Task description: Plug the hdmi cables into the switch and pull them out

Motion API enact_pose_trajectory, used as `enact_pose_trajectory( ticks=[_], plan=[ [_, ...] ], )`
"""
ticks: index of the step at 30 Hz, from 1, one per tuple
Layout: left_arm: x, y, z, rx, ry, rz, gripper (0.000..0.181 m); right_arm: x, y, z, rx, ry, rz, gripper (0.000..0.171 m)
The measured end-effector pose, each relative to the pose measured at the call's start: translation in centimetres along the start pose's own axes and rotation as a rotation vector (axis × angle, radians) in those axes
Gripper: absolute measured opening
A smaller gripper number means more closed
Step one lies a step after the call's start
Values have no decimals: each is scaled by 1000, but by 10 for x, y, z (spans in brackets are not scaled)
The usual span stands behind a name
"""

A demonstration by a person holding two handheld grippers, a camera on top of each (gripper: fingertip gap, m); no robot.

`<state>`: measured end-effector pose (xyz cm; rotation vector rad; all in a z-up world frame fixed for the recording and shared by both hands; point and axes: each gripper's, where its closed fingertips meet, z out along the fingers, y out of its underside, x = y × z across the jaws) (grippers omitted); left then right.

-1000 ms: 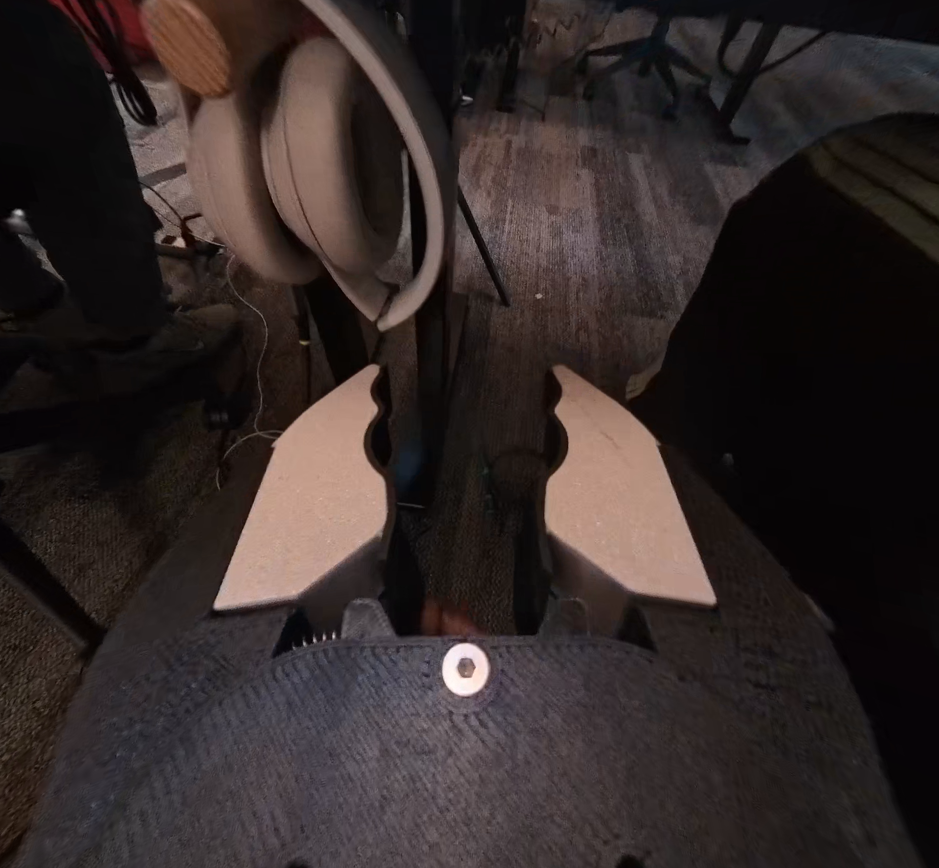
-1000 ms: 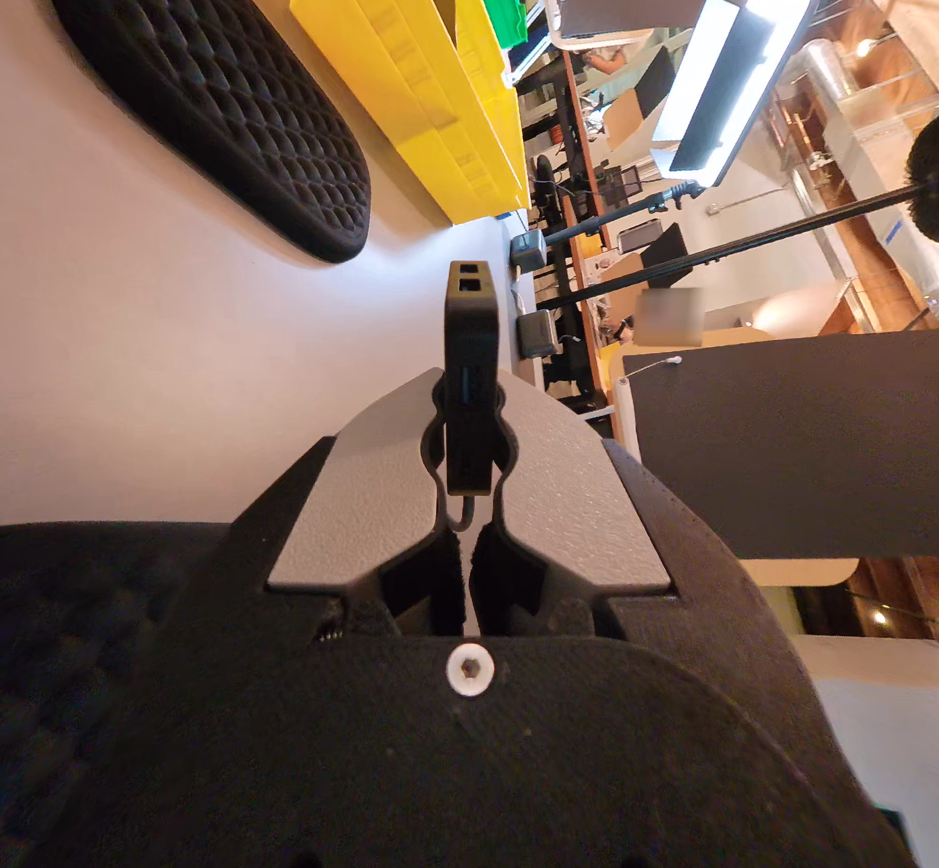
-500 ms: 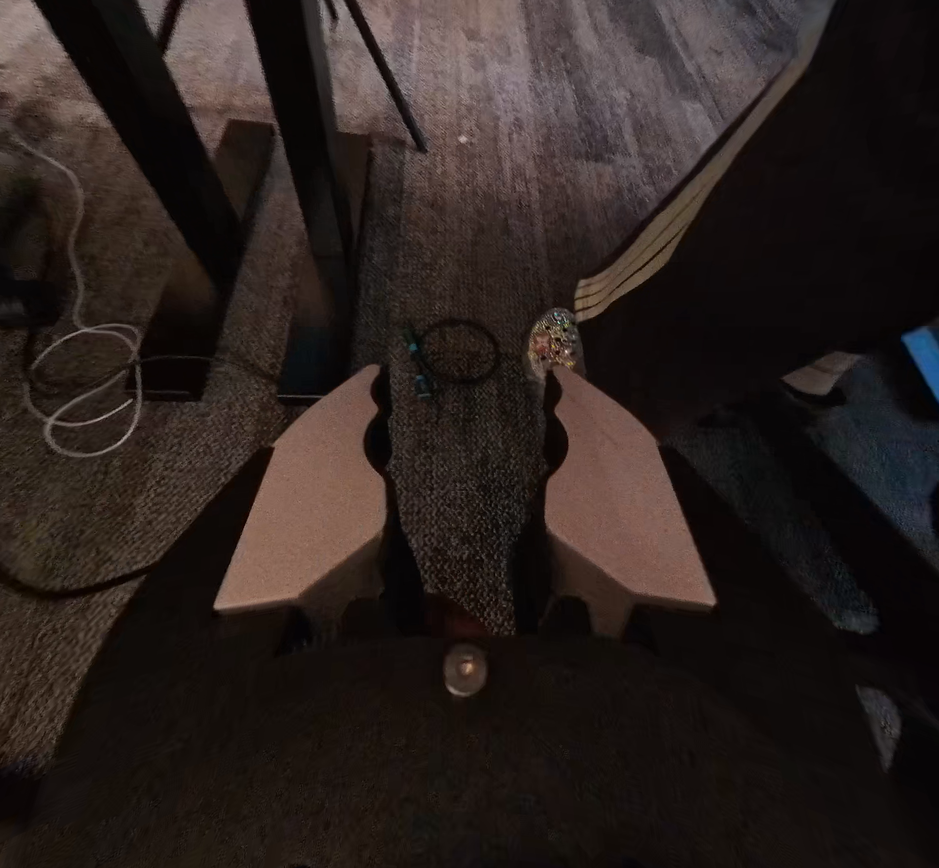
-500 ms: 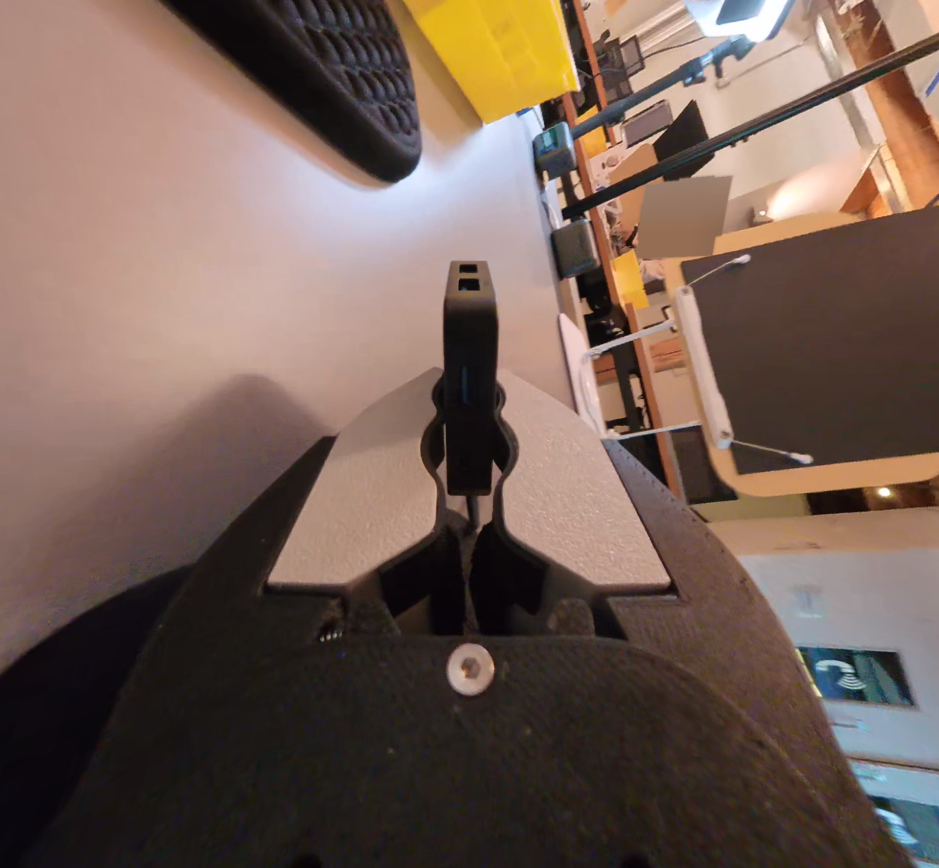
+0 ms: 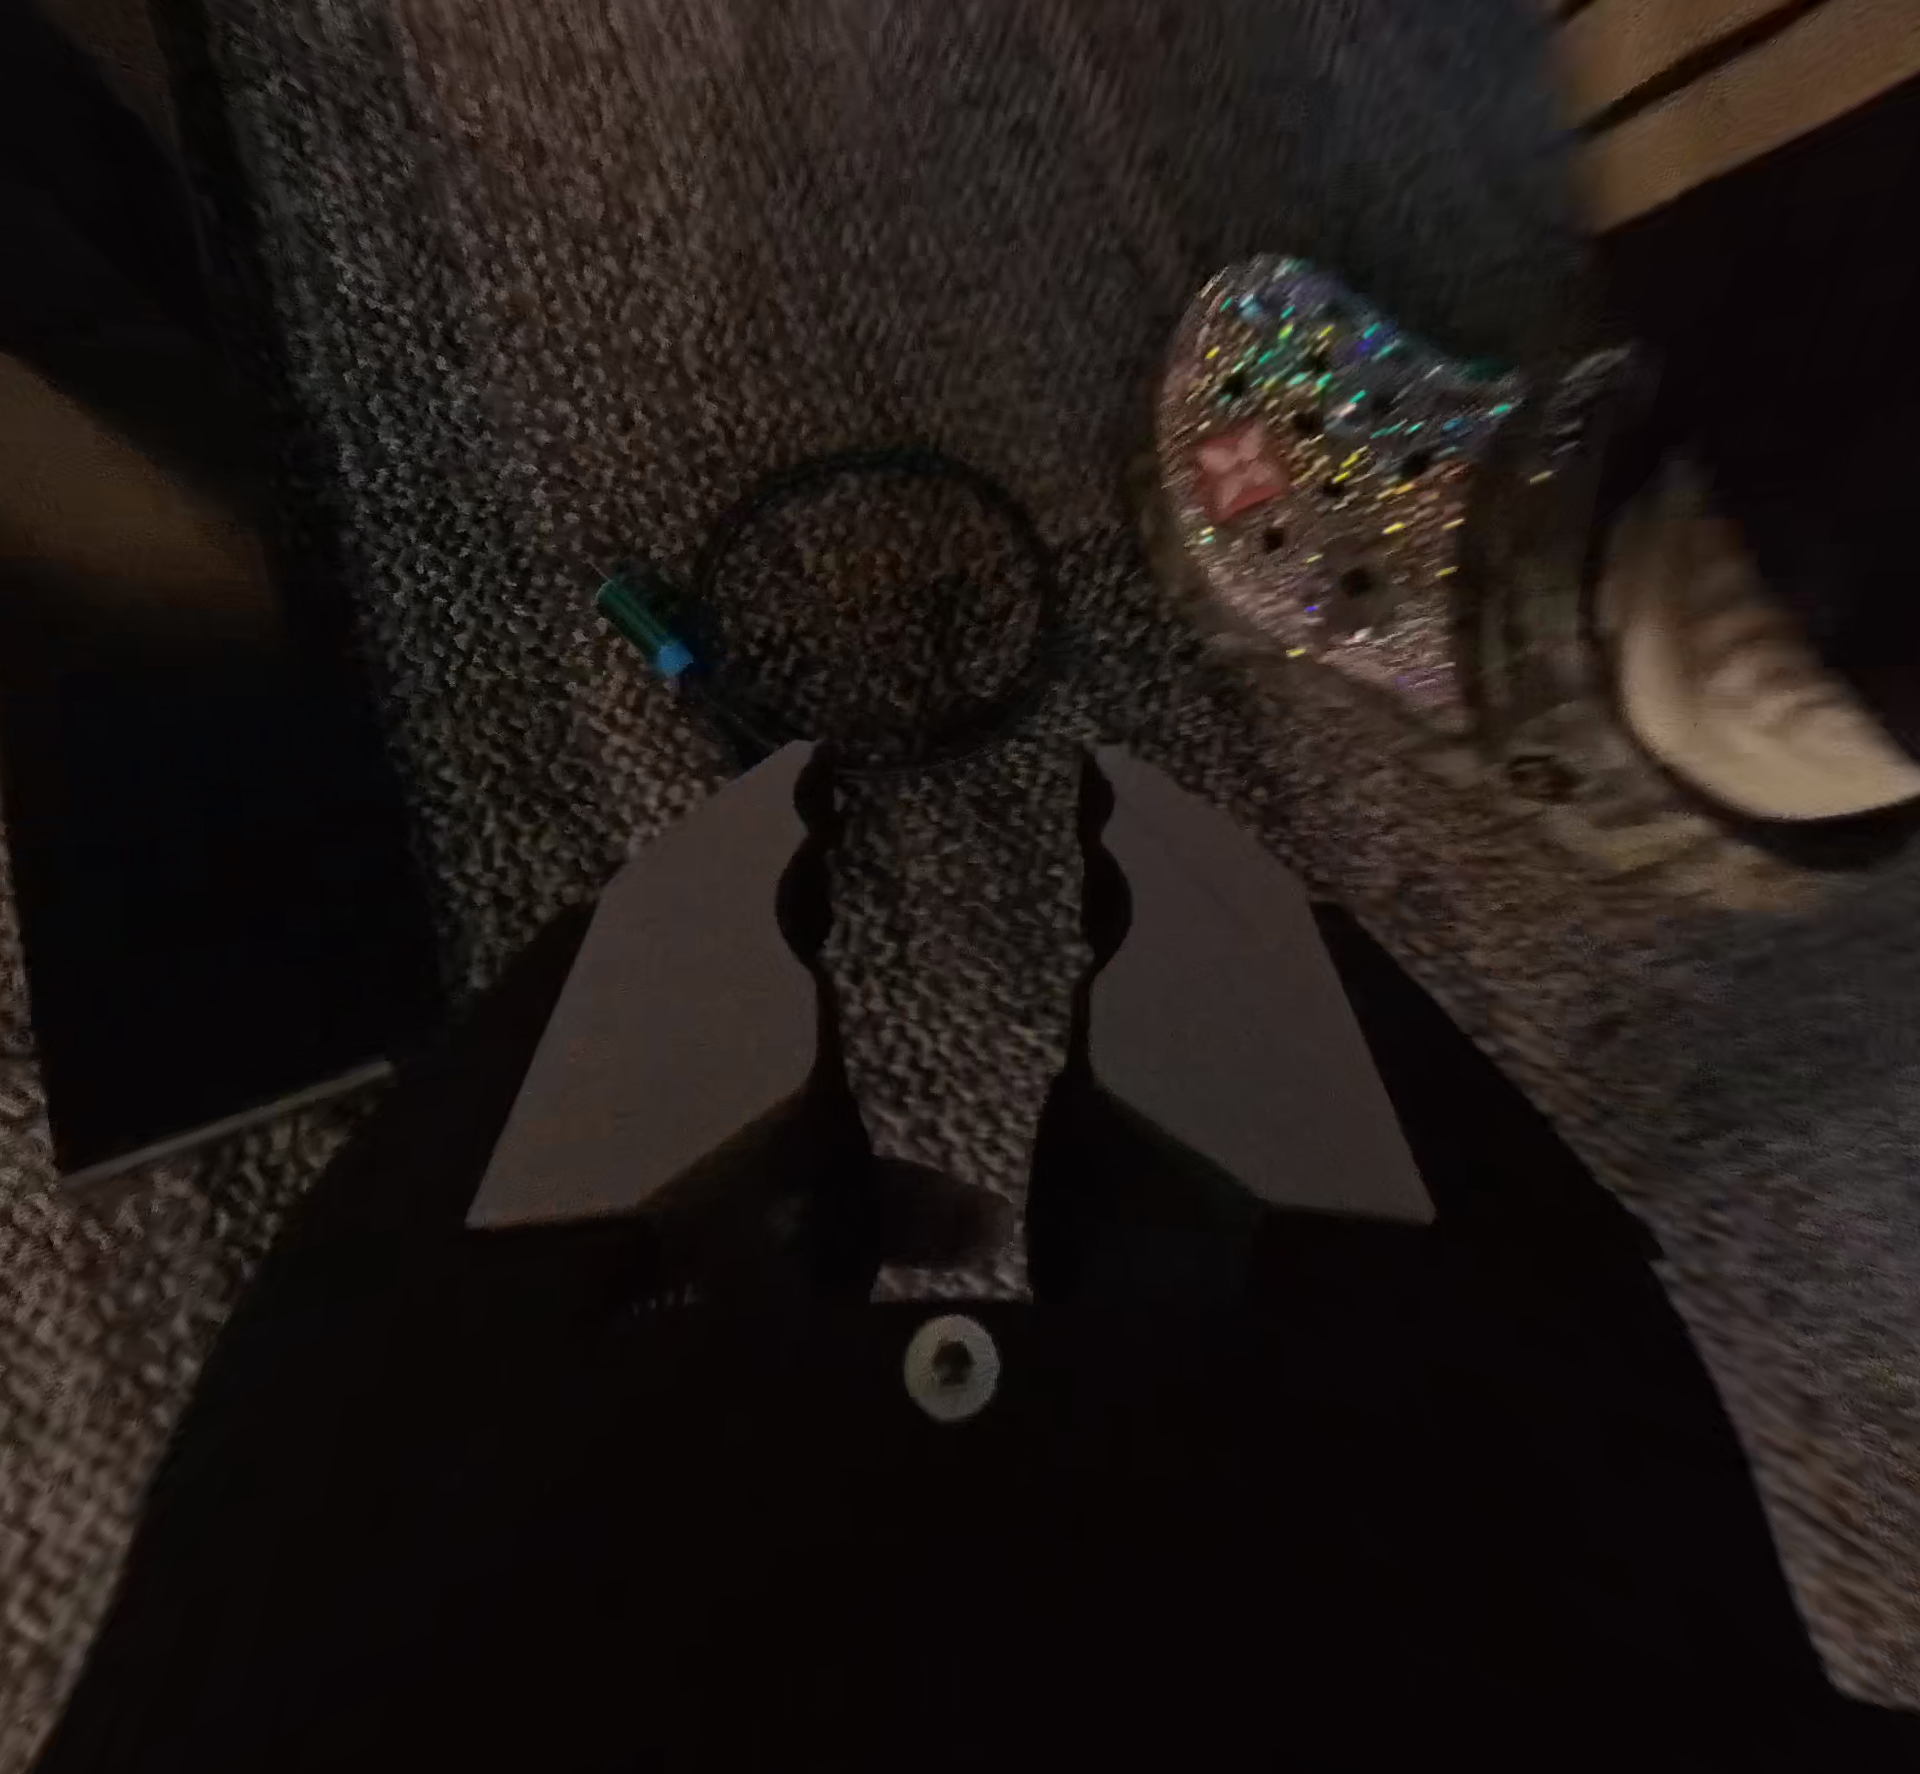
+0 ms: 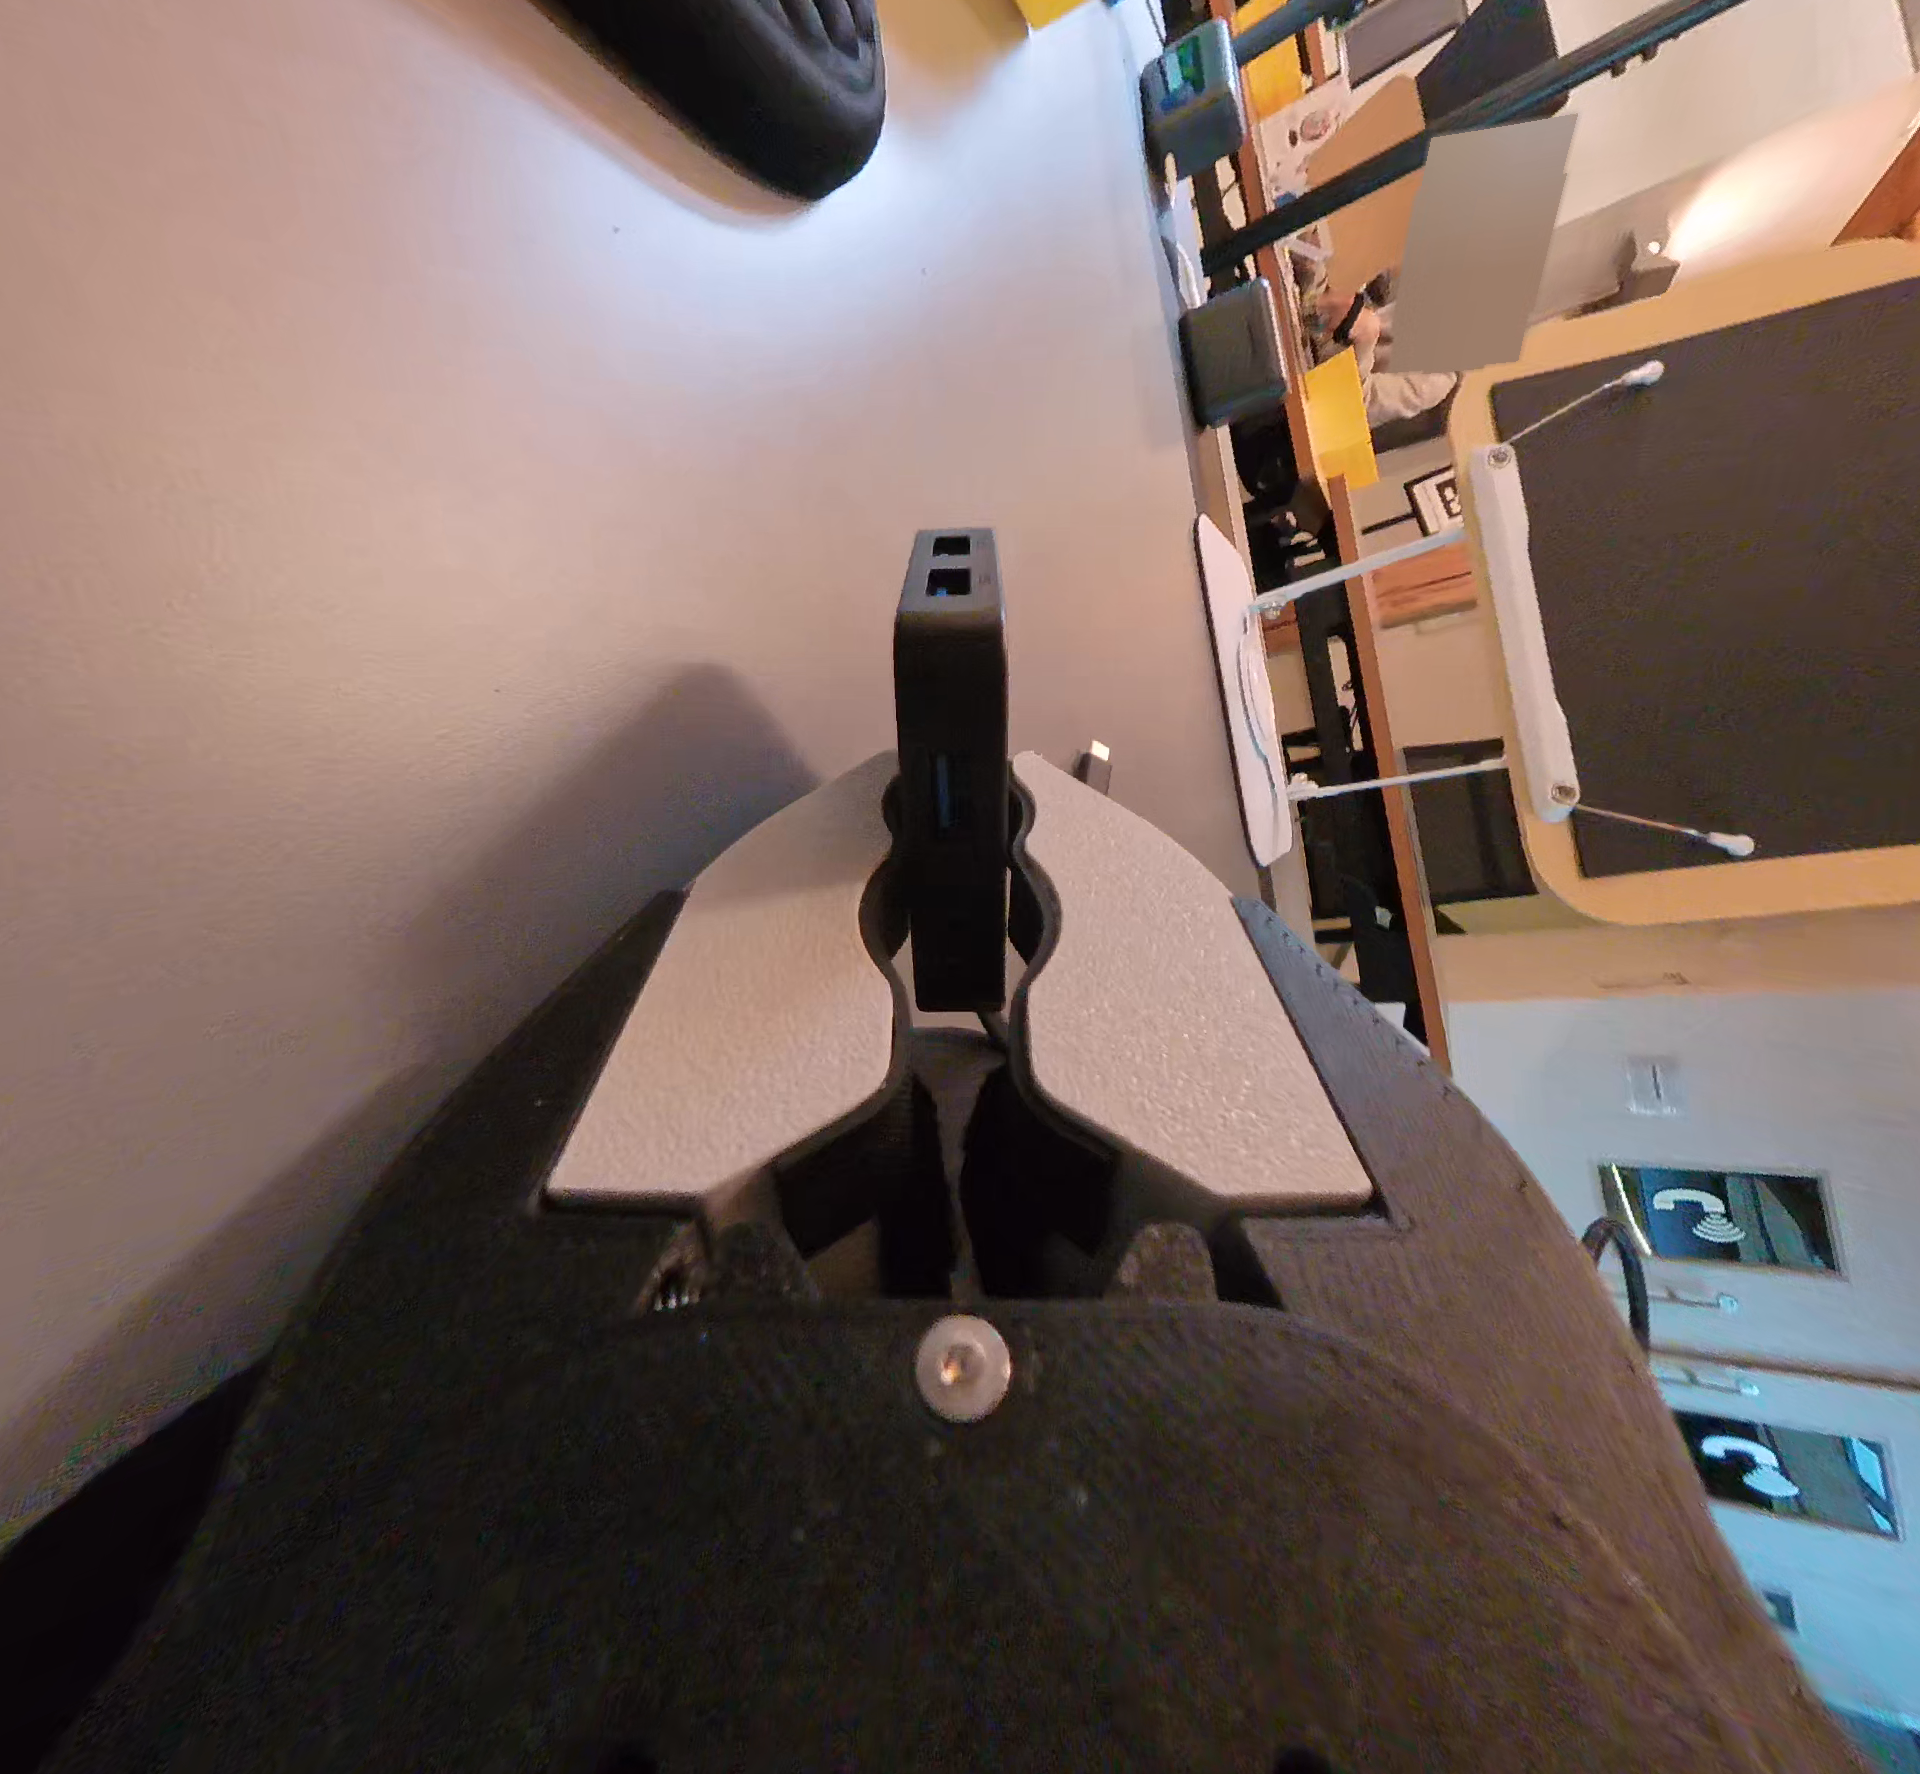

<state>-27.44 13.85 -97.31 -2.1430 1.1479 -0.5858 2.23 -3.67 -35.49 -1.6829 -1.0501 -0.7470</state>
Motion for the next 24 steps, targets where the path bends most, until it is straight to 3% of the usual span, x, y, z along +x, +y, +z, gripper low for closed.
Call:
enact_pose_trajectory(
  ticks=[2,7,10,15,17,20,24],
  plan=[
    [-9,5,28,-56,10,63,47,0,2,2,-25,-1,2,15],
    [-13,33,80,-291,62,483,56,-1,8,9,-82,-8,5,15],
    [-9,74,93,-549,146,630,69,-2,10,11,-107,-11,-4,15],
    [11,85,83,-592,208,524,15,-2,10,12,-117,-6,-18,15],
    [20,91,75,-600,178,475,9,-1,10,11,-117,-1,-22,15],
    [62,95,49,-439,230,230,7,-1,9,11,-111,4,-21,15],
    [106,103,-30,-303,301,70,6,0,6,9,-85,13,-28,15]
  ],
)
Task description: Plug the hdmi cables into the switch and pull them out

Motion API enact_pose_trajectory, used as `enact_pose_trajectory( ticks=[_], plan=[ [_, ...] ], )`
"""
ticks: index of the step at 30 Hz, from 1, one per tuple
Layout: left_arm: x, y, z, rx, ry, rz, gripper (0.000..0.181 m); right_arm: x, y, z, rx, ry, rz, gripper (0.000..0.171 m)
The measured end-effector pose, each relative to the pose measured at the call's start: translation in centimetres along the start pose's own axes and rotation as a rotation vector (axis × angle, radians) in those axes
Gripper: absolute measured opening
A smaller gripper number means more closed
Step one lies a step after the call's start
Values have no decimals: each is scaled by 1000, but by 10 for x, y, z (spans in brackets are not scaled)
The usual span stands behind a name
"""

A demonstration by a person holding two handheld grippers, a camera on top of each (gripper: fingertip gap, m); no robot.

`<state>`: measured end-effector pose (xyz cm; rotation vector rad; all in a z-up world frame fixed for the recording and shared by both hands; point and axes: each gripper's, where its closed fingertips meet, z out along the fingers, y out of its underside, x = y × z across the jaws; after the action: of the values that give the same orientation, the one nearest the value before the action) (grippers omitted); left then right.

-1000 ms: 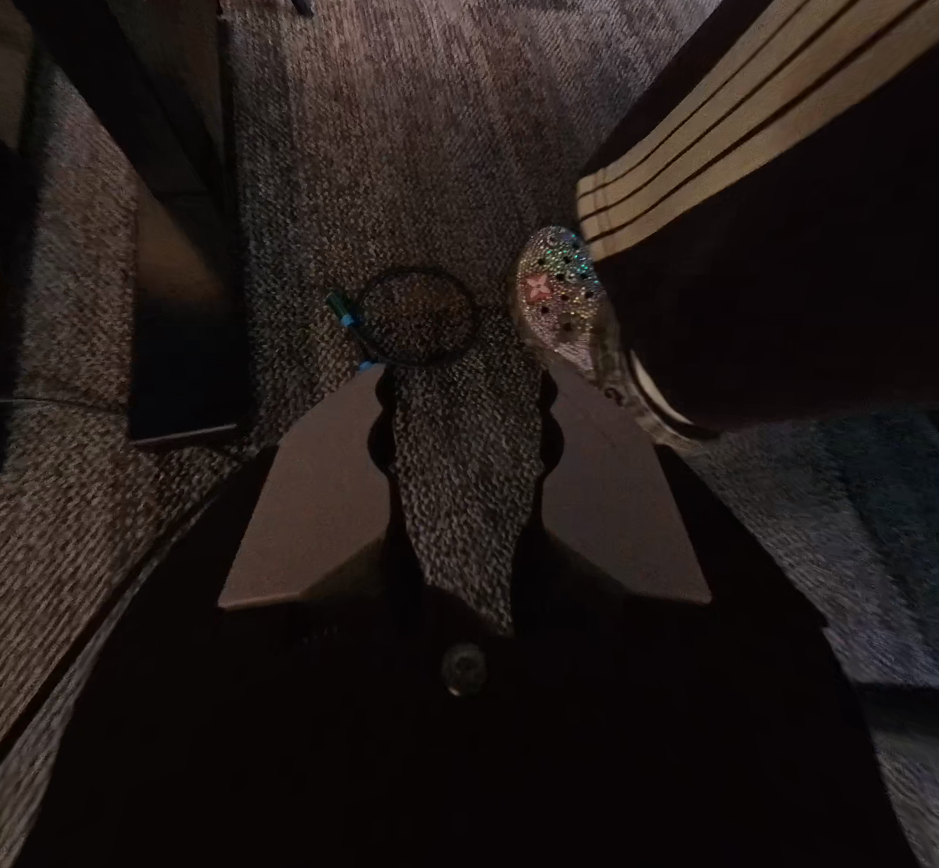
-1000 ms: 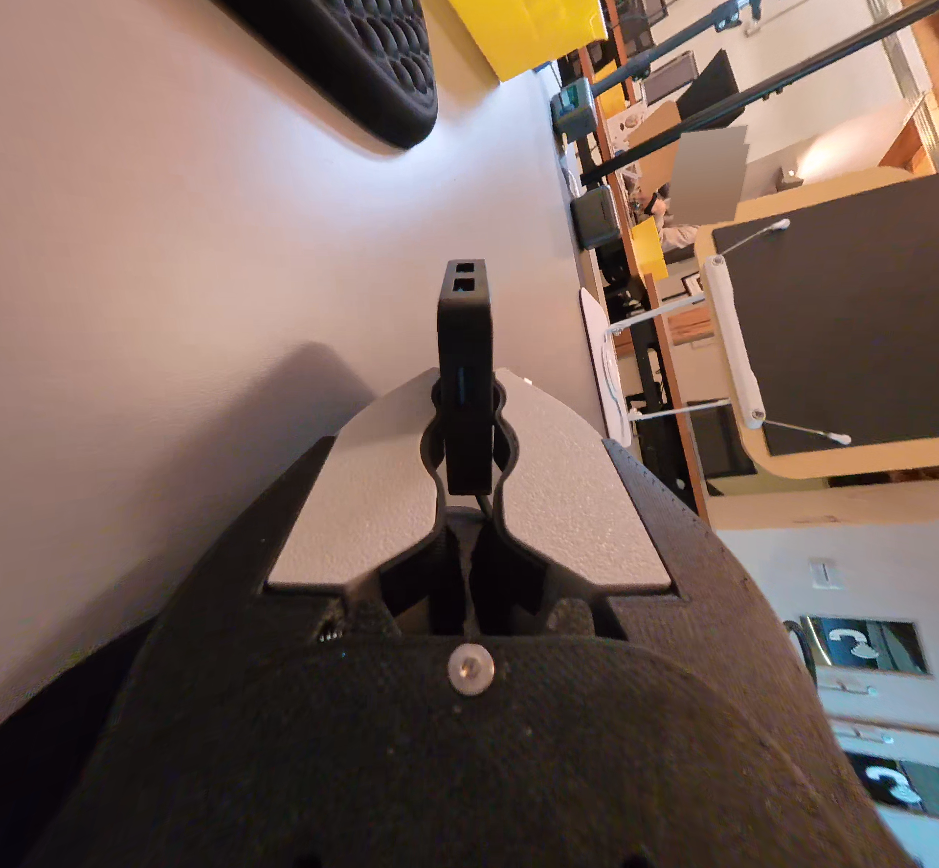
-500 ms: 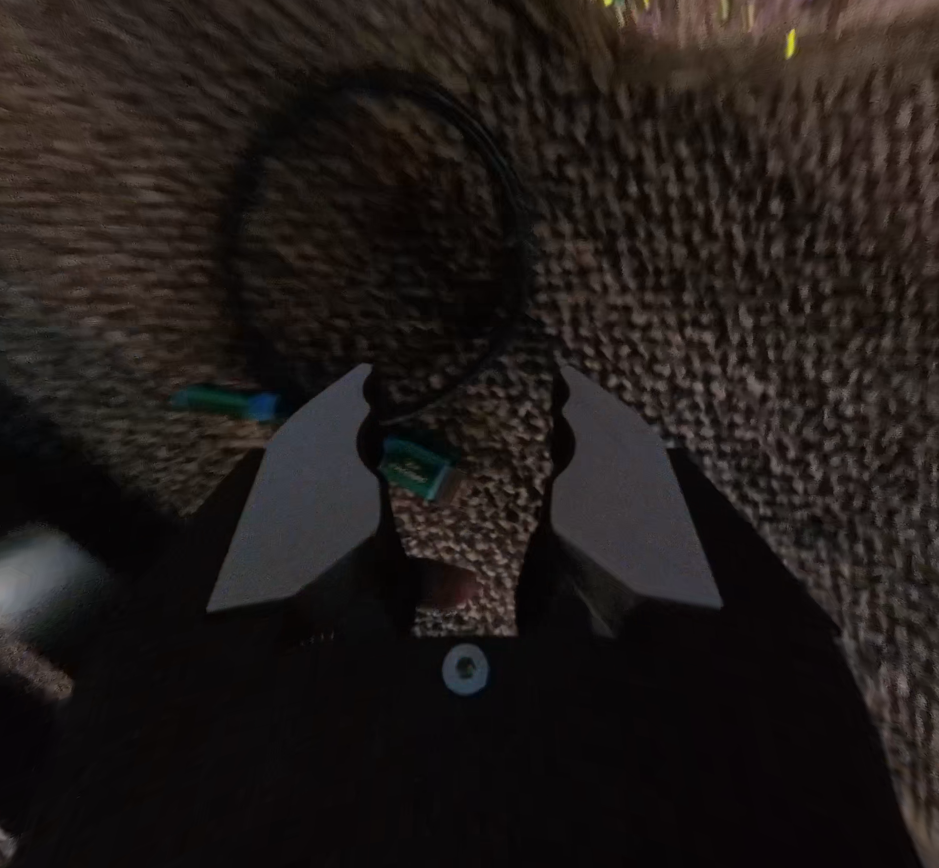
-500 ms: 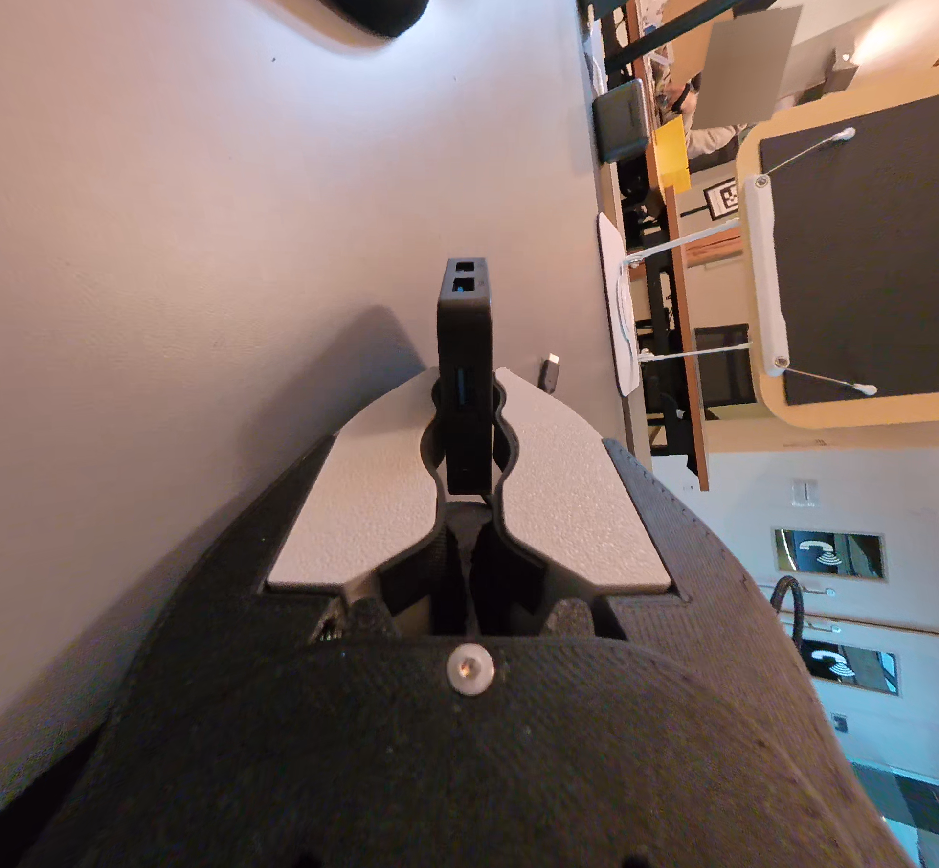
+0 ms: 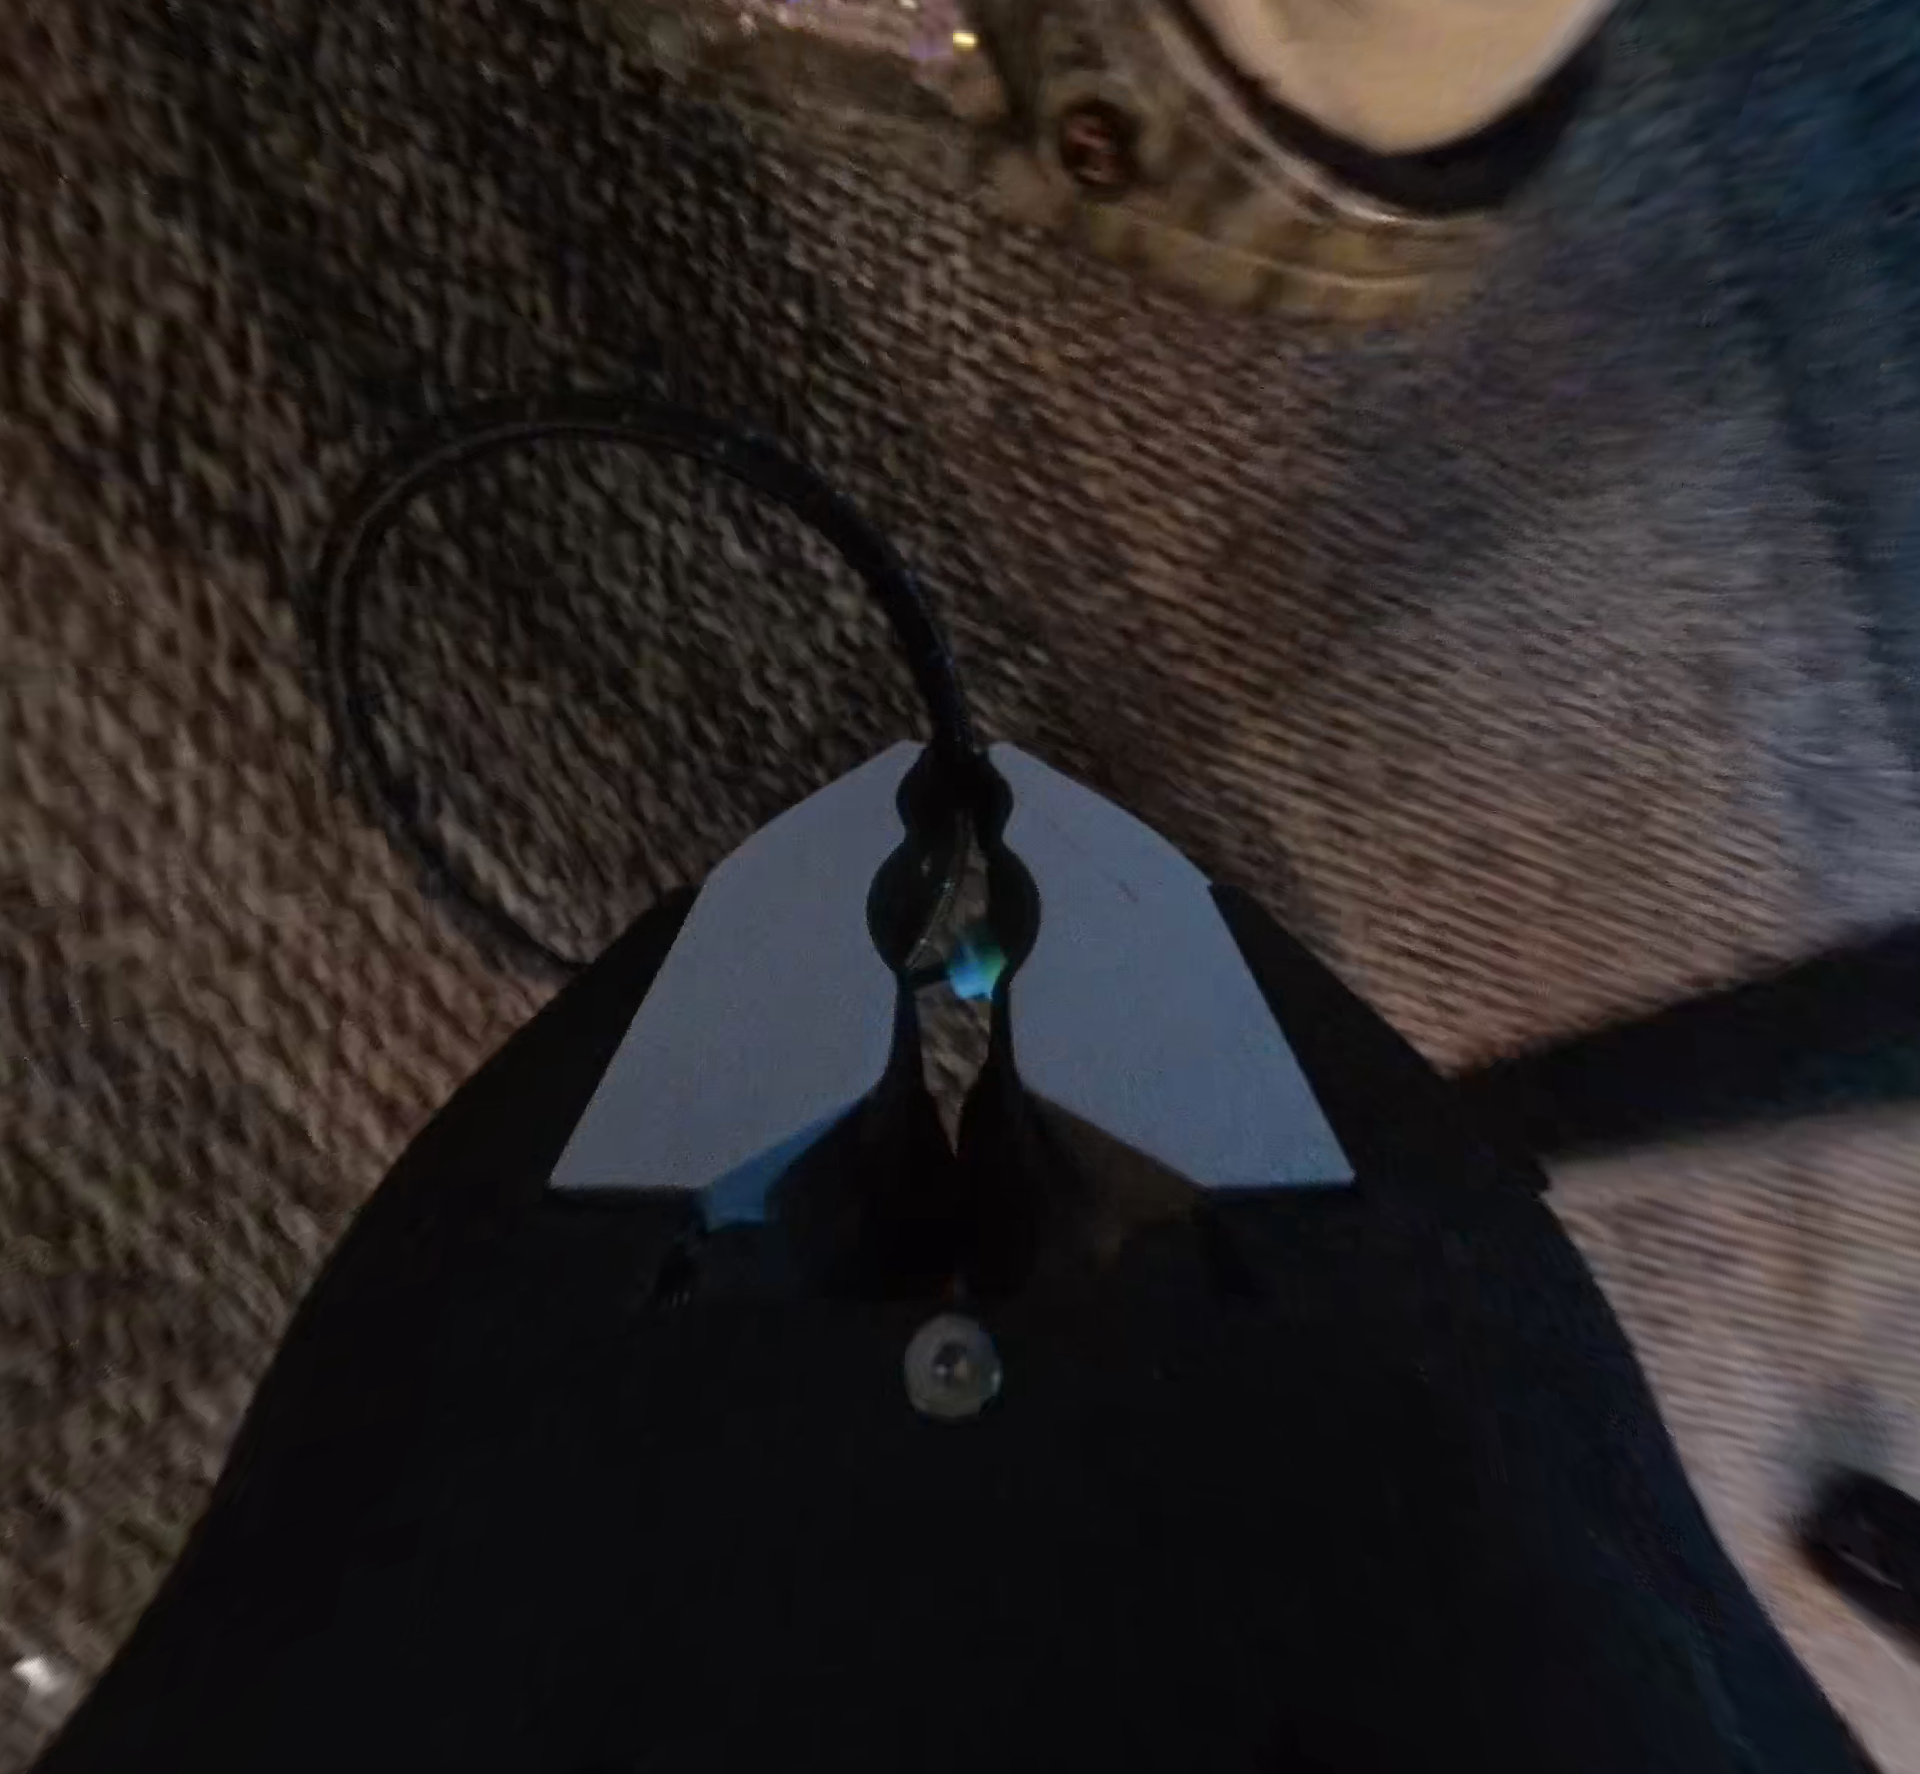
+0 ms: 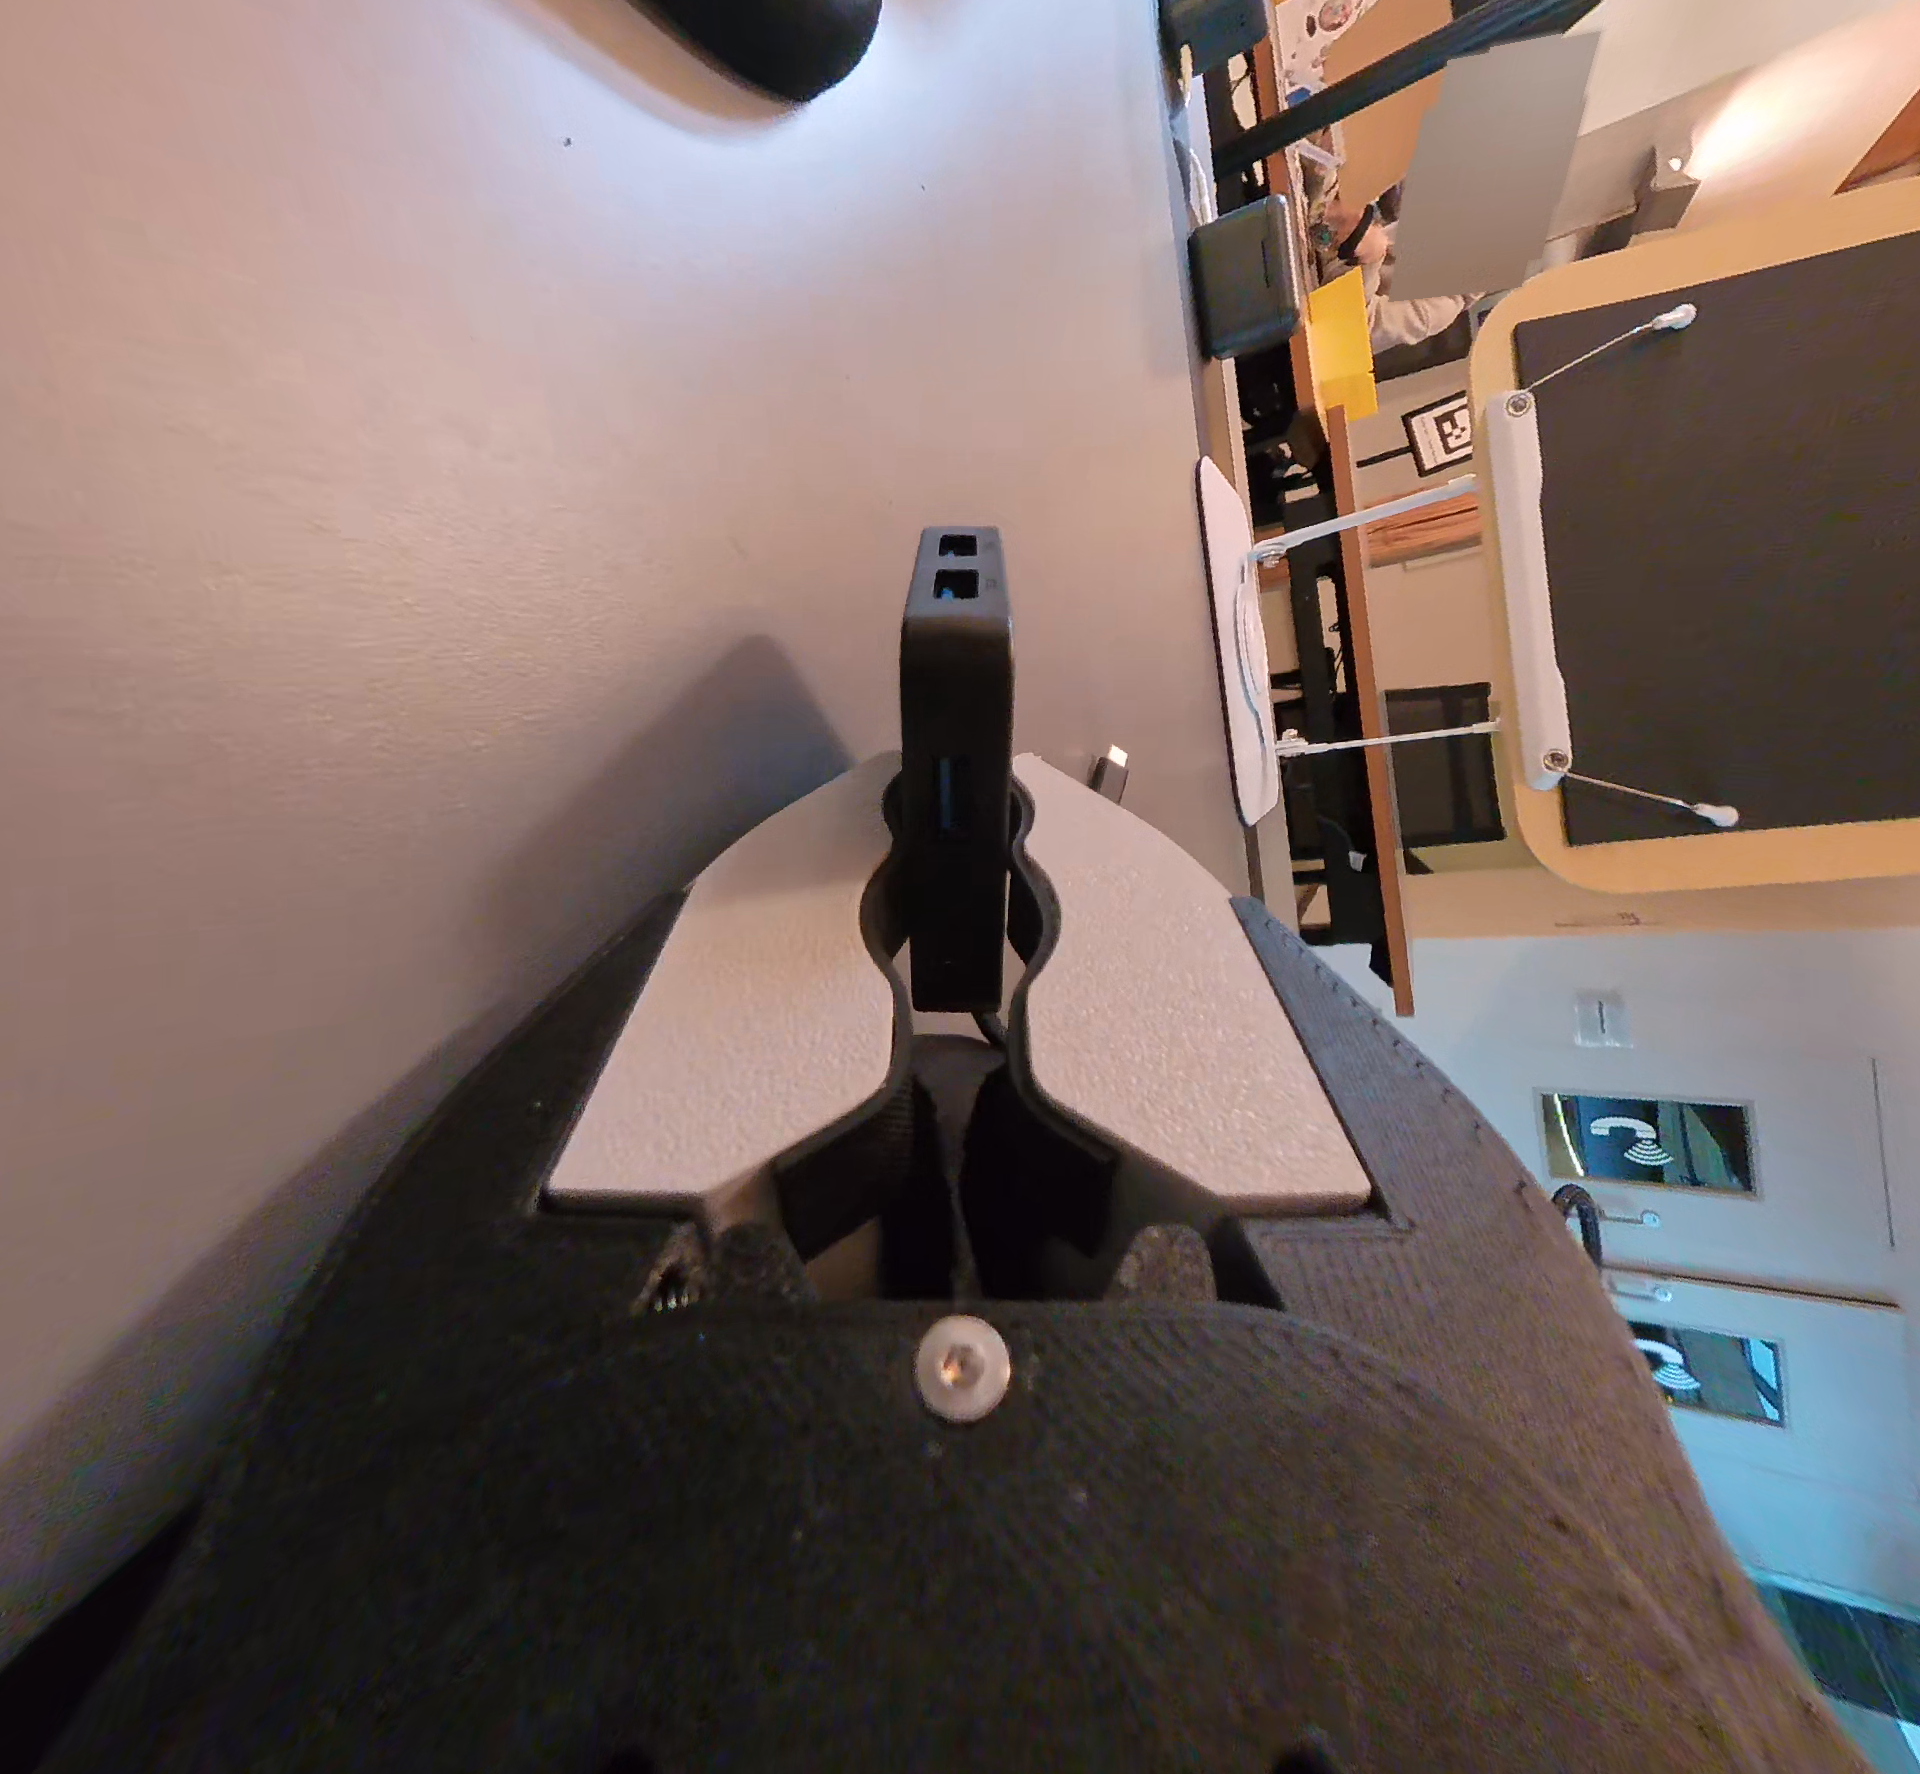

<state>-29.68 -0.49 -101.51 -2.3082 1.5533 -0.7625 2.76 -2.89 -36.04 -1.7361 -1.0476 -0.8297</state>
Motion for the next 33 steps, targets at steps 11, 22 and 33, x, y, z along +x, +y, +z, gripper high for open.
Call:
enact_pose_trajectory(
  ticks=[11,22,33],
  plan=[
    [30,-11,-267,261,-43,-288,6,-6,-12,-4,61,-12,-87,14],
    [61,-206,-587,871,-589,-142,7,-1,-21,-14,132,22,-87,14],
    [264,-416,-746,1563,-368,349,6,16,-26,-28,230,80,70,14]
  ],
)
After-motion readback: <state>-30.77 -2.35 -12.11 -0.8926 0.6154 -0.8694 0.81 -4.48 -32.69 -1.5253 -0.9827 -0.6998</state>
